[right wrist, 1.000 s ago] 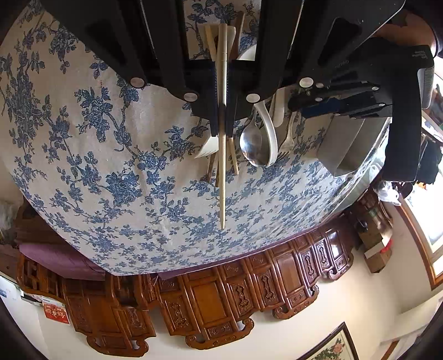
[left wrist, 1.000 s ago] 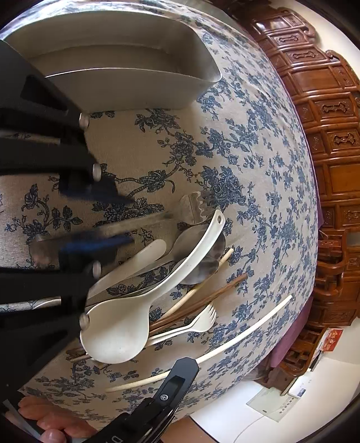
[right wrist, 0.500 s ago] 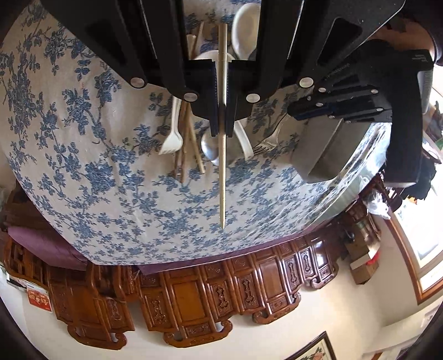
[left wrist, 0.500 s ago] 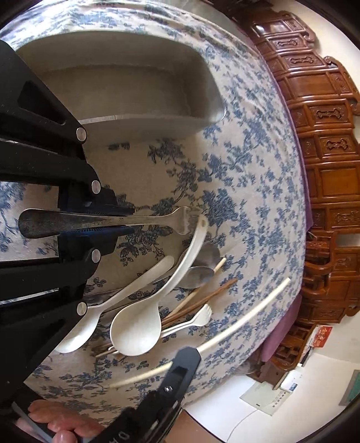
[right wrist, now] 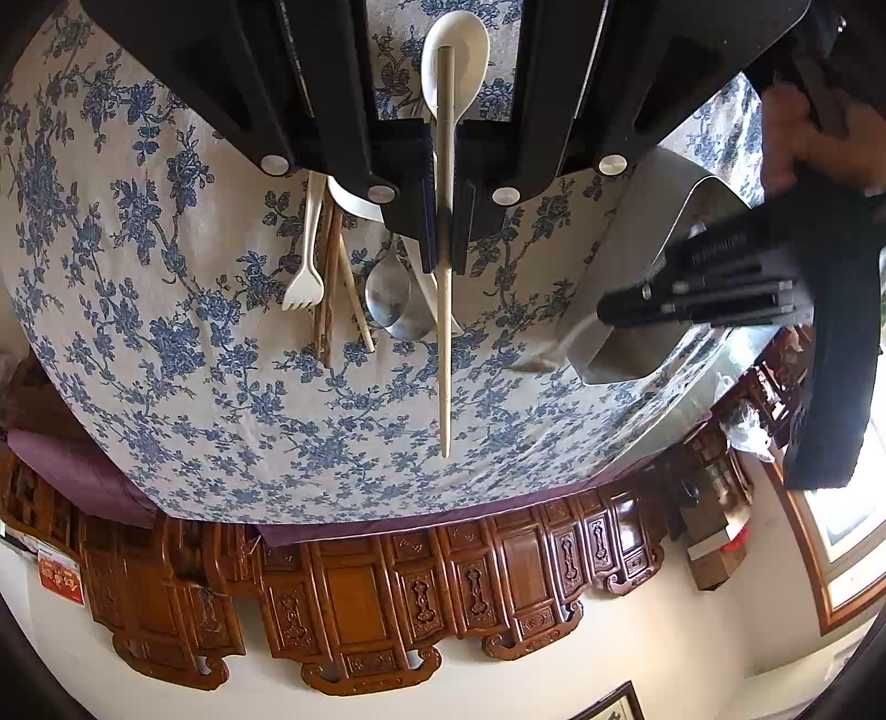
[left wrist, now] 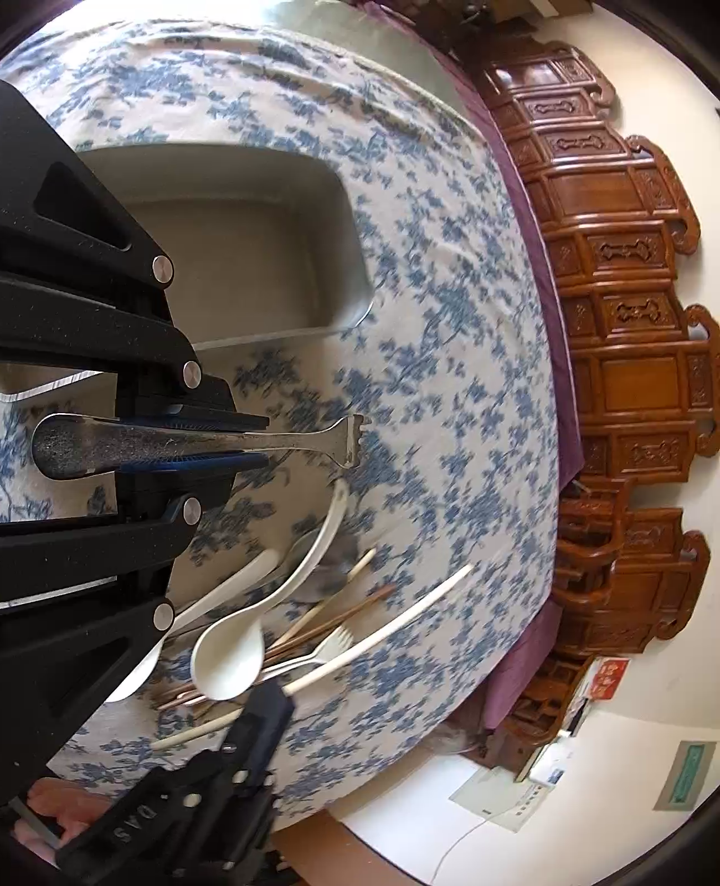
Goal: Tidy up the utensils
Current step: 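Carry the metal fork into the grey tray and open the left tool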
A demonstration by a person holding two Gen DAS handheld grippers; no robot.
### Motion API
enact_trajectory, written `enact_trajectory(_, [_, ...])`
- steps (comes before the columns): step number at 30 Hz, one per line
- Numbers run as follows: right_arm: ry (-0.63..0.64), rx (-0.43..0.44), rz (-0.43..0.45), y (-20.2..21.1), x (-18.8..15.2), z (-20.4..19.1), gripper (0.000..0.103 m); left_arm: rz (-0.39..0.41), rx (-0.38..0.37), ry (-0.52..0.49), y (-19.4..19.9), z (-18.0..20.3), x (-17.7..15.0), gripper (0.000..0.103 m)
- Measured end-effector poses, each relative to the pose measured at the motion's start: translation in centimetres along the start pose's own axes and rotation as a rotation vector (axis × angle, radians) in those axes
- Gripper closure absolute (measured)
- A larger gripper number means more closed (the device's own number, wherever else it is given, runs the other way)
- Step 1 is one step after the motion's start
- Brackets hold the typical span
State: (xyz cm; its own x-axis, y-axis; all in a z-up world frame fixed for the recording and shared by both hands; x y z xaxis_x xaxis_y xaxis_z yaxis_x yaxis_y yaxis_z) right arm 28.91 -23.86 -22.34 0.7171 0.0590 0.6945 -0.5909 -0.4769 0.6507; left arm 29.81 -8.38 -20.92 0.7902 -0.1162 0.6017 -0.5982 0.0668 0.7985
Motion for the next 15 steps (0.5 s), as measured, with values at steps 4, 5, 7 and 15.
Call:
enact_trajectory(4, [0.019, 0.016, 0.001, 0.2, 0.1, -1.0, 0.097, 0.020, -0.002, 0.020, 1.0, -1.2, 0.5, 0.096])
enact_trajectory(5, [0.023, 0.018, 0.001, 0.2, 0.2, -1.2, 0.097, 0.025, -0.001, 0.023, 1.3, -1.5, 0.6, 0.096])
enact_trajectory(7, [0.034, 0.026, 0.000, 0.3, 0.2, -1.9, 0.097, 0.032, -0.003, 0.025, 1.8, -2.0, 0.5, 0.096])
enact_trajectory(15, [0.078, 0.051, -0.018, -0.5, -0.2, -4.6, 0.097, 0.033, 0.024, 0.032, 3.1, -5.4, -0.6, 0.096])
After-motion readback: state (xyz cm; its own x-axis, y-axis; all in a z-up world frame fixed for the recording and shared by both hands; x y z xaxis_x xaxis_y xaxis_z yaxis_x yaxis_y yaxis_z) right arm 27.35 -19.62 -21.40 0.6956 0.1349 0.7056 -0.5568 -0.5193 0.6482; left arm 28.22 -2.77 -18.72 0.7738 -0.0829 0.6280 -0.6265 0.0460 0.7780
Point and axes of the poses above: each gripper's, at about its wrist camera, not at the fingertips, and y roughly against the way its jaws point, z to its right, x to its top, the point moved 5 cm from there along -y, roughly the way its jaws point, and after that the axes turned 3 degrees about x, right-handed, at the moved point
